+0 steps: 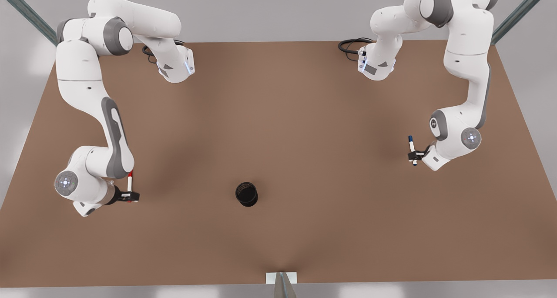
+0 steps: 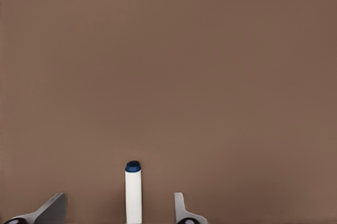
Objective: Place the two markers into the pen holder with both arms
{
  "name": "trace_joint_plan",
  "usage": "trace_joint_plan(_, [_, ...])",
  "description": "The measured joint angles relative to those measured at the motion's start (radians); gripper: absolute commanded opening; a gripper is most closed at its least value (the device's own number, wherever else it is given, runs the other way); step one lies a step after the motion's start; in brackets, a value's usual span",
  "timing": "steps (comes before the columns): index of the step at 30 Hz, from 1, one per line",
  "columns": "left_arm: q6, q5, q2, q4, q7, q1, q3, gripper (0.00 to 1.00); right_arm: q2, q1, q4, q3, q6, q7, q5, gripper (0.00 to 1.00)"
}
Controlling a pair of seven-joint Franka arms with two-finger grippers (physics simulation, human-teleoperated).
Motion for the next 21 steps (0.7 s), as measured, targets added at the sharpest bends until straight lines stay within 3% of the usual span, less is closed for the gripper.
trace_joint_plan(4, [0.021,-0.014,0.028,0.0,0.05,0.014,-0.001,1.0,-0.003,-0.006,-0.04,0.001,0.01,-0.037,-0.009,0.98])
trace_joint_plan(6, [0.028,-0.026,0.033,0.0,0.07,0.013,-0.001,0.99,-0.004,-0.006,-0.054,0.001,0.013,-0.053,-0.022,0.93])
trace_joint_plan(8, [0.032,-0.04,0.043,0.002,0.088,0.01,-0.001,0.88,0.002,-0.009,-0.058,0.0,0.019,-0.068,-0.031,0.83])
trace_joint_plan(10, [0.036,-0.048,0.049,0.005,0.104,0.007,-0.001,0.69,0.01,-0.021,-0.068,0.0,0.032,-0.081,-0.04,0.82])
trace_joint_plan(19, [0.042,-0.059,0.063,0.01,0.159,0.004,-0.003,0.47,0.046,-0.039,-0.07,-0.001,0.098,-0.132,-0.053,0.78])
trace_joint_plan(21, [0.042,-0.059,0.062,0.01,0.167,0.004,-0.003,0.44,0.048,-0.039,-0.069,-0.001,0.106,-0.14,-0.053,0.72])
